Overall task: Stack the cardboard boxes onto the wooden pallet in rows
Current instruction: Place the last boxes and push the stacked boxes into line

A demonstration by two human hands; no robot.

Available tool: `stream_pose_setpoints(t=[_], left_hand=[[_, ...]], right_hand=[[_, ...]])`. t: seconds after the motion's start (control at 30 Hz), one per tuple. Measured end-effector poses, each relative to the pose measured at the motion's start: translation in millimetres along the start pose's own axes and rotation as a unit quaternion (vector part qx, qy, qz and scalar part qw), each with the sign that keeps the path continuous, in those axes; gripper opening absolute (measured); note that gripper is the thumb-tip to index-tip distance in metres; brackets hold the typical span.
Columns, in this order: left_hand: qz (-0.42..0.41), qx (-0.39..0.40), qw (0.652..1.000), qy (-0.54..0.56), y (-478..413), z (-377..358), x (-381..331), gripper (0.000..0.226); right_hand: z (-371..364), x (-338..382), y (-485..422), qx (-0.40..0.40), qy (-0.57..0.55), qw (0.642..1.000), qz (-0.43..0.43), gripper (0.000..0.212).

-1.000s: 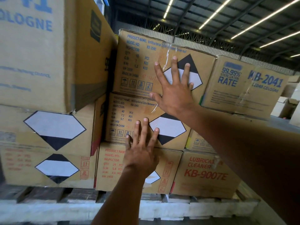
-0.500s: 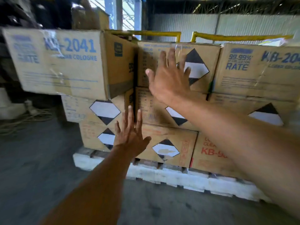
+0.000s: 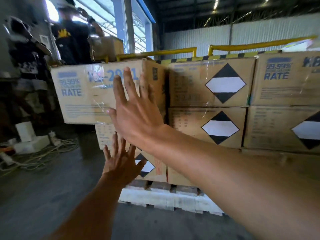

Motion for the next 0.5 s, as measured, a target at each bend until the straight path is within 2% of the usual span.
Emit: stream_pose_setpoints(t=[0.1,0.27,0.5], left_hand=[[-0.035,0.005,0.999,-0.013,-18.4,-15.6,18.2,0.088],[-0.066,0.023,0.996,0.064,-49.5,-26.5,26.0,0.083],[-0.128,-0.061,0.972,0.188,-76.8,-50.0,41.8,0.071]], right_hand=[[-22.2,24.7,-21.4,-0.012,0.056,0.998,-0.003,0.075],[-44.7,44.6,-53.6,-0.011,0.136,0.99,-0.043,0.074],[-57.3,50.8,-59.1,-0.022,0.283,0.955,-0.082,0.077]])
Point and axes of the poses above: each hand's wrist, its own y-axis away from the middle knuckle, its own z-axis out of the back of the hand, x = y × z, the point moved 7 cm from there along -y, towards the middle knuckle, and after that the axes turned 9 degrees about y, right-handed, at the moved point
